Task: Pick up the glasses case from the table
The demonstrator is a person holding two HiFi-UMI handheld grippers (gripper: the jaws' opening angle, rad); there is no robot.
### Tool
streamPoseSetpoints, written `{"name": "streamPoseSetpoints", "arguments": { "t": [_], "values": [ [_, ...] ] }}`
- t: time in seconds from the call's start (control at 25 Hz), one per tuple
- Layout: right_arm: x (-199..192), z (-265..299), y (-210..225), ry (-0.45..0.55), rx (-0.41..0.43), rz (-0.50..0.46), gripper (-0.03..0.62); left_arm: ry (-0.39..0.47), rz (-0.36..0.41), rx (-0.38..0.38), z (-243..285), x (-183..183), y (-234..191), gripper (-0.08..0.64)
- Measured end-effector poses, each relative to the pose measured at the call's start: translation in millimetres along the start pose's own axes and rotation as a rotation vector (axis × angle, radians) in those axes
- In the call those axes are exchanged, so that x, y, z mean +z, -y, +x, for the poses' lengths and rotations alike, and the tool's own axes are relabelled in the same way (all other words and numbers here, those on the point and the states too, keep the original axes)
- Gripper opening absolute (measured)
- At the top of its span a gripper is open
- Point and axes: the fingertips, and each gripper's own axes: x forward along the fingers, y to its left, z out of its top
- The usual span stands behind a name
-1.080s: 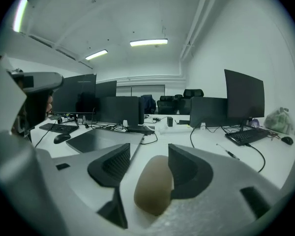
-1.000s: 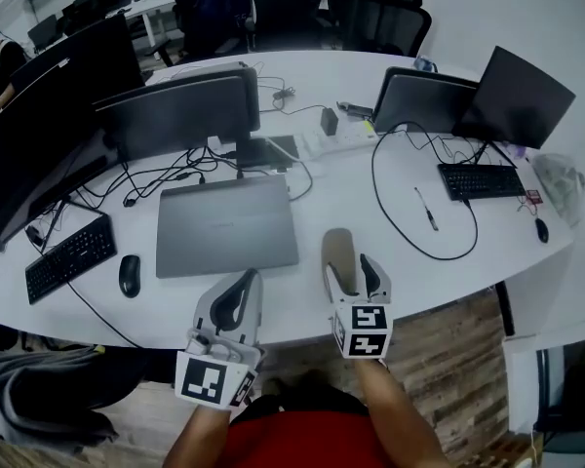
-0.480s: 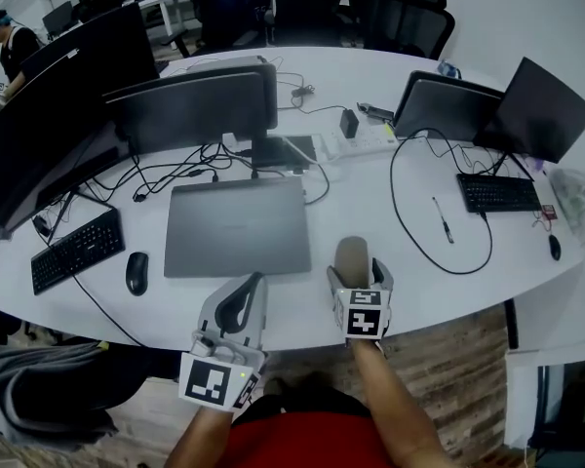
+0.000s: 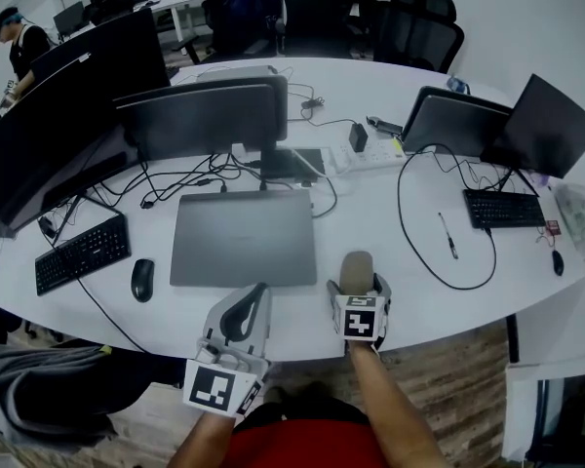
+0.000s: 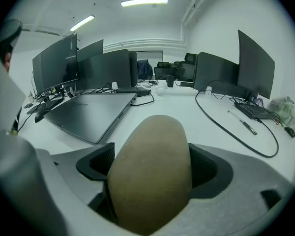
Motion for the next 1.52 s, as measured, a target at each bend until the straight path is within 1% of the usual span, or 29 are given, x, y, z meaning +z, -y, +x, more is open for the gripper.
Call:
{"name": "streamPoseSetpoints", "arguments": {
  "t": [0.28,0.4,0.48,0.56,0.72,1.0,1.2,1.52],
  "values": [
    [2.3,2.6,1.8,-0.003,-0.012,0.016,0.434,-0.001,-0.007,0.005,-3.3,-1.6,0.6,0.011],
    [2.6,0.2,0.6,-0.001,-0.007,0.007,0.428,-0.005,-0.008,0.008,-7.3,-1.5,1.6,0.011],
    [7.4,-5.6,-1.4,0.029,0.003,0.009,0.423,0.001,-0.001,0.011,-10.3,2.0,1.5,0.011],
    [18.0,-15.4,-2.6,0.081,0.024,0.026,0.422,0.01,0.006,0.013,-11.8,6.2,1.1,0.011],
    [42.7,-53.1,-11.9,0.17,0.087,0.033,0.422,0.016,-0.002,0.019,-17.1,10.8,4.6,0.011],
    [77.5,-139.7,-28.9,0.316,0.194,-0.017,0.422,0.041,0.003,0.017,-28.2,22.7,19.9,0.011],
    [83.4,-197.3,-33.0,0.387,0.237,-0.047,0.422,0.05,-0.01,0.021,-39.2,29.3,33.8,0.011],
    [87.2,-253.9,-34.7,0.478,0.278,-0.045,0.42,0.087,0.011,0.011,-57.3,54.5,56.4,0.011]
  ]
}}
